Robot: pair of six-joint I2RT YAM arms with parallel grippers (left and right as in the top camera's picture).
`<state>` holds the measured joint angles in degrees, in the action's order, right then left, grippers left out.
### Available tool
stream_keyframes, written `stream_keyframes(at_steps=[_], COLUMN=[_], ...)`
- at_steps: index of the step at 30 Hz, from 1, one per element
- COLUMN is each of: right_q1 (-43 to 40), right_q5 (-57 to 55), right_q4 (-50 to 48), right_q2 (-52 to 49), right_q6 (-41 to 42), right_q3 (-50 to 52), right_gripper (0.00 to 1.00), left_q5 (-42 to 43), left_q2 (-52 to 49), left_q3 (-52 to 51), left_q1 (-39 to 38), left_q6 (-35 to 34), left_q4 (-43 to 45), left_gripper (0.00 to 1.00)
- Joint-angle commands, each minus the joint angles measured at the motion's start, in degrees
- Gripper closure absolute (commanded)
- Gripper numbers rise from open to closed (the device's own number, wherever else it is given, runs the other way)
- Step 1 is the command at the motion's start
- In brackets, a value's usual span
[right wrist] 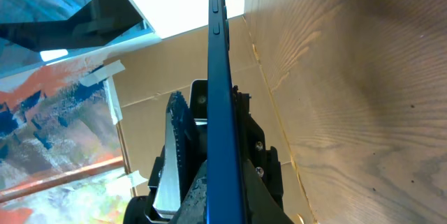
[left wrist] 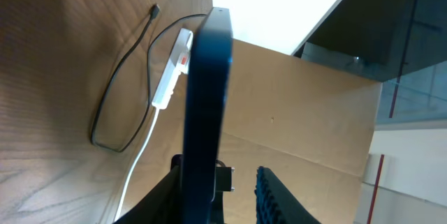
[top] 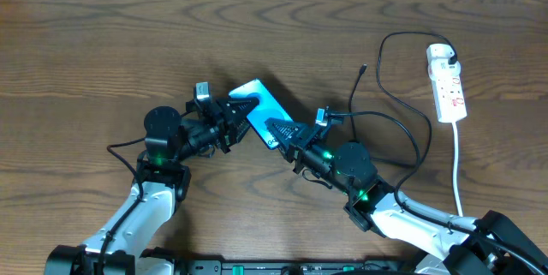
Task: Plug charger to phone and switch on socket
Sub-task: 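Close the left gripper on the phone and open the right gripper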
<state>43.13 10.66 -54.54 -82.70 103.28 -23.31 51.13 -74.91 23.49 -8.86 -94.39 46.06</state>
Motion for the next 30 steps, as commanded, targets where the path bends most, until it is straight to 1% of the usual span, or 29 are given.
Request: stream_keyframes(at_steps=[1, 9, 12, 13, 17, 18, 19, 23, 25, 30], right_q1=[2.03, 2.84, 3.17, 3.17, 3.17, 3.17, 3.15, 3.17, 3.17, 3.15], right_q5=[4.68, 4.7, 4.68, 4.68, 4.7, 4.7, 4.7, 4.7, 4.74, 5.11], right_q4=[1.11, 1.14, 1.18, 1.2, 1.18, 1.18, 1.16, 1.2, 1.38, 4.26], right_q2=[-0.2, -0.2, -0.2, -0.2, -0.2, -0.2, -0.2, -0.2, -0.2, -0.2], right_q6=[0.22, -0.11, -0.52, -0.55, -0.5, -0.5, -0.5, -0.52, -0.74, -2.73], right_q3=[0.15, 0.15, 0.15, 0.15, 0.15, 0.15, 0.15, 0.15, 0.15, 0.17], right_gripper=[0.99, 0.99, 0.99, 0.99, 0.99, 0.99, 0.99, 0.99, 0.97, 0.89], left_q5=[0.26, 0.31, 0.26, 0.28, 0.26, 0.28, 0.28, 0.28, 0.28, 0.28], left_q2=[0.33, 0.33, 0.33, 0.33, 0.33, 0.33, 0.33, 0.33, 0.33, 0.33], left_q3=[1.25, 1.25, 1.22, 1.22, 1.25, 1.22, 1.22, 1.22, 1.22, 1.22], left_q1=[-0.24, -0.68, -1.53, -1.7, -1.84, -1.84, -1.84, -1.84, -1.84, -1.84], left_q6=[2.12, 7.17, 7.78, 7.8, 8.31, 8.79, 9.31, 9.53, 9.53, 10.19], left_q4=[1.42, 1.42, 1.4, 1.4, 1.4, 1.4, 1.38, 1.14, 1.14, 1.09], left_gripper=[0.71, 0.71, 0.72, 0.76, 0.81, 0.87, 0.88, 0.89, 0.92, 0.93])
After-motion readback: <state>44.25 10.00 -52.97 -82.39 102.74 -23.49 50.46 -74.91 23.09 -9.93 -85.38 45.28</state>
